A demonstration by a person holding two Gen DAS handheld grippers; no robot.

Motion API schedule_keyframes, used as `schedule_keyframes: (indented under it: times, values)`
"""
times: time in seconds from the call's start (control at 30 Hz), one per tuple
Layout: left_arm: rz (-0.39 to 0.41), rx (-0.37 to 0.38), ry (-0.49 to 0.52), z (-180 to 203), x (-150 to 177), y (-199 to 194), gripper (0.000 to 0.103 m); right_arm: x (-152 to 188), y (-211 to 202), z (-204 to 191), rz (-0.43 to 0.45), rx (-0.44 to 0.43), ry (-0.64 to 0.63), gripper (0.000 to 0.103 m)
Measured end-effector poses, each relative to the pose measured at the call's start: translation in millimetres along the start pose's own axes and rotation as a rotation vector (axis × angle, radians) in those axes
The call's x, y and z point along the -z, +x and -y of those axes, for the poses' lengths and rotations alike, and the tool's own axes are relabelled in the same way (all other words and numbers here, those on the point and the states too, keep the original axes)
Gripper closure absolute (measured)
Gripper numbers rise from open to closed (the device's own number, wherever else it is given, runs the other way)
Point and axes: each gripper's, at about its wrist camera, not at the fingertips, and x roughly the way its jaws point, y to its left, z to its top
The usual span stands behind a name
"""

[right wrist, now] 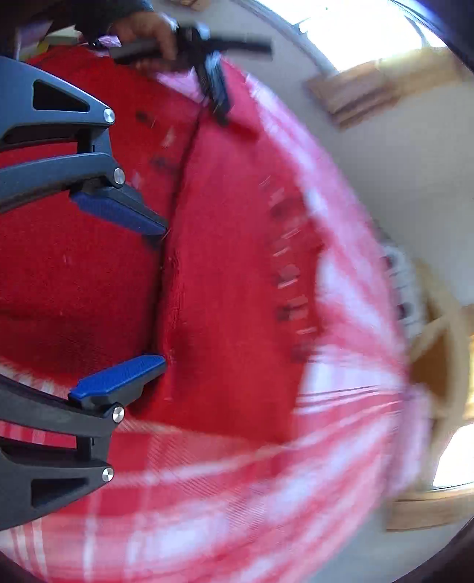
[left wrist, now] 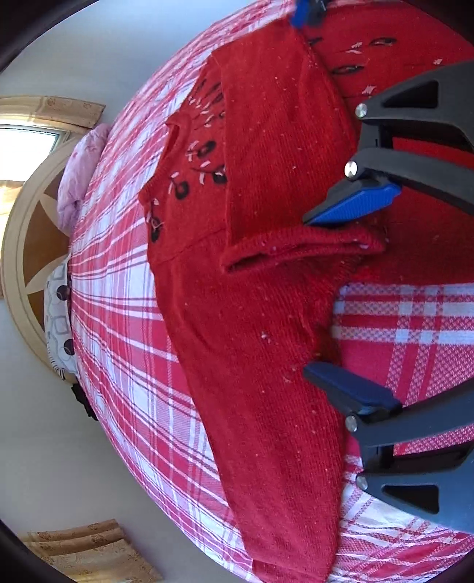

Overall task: Fold small clothes
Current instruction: 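Move the left gripper to the other sleeve cuff and close on it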

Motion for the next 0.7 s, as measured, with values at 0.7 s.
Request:
schedule_keyframes:
  times: [0.7]
  values:
    - [0.082, -0.336, -0.443, -258.7, 39.8, -72.6, 0.024, 47.2, -42.7, -114.1, 0.082, 0.035, -0.301, 0.034]
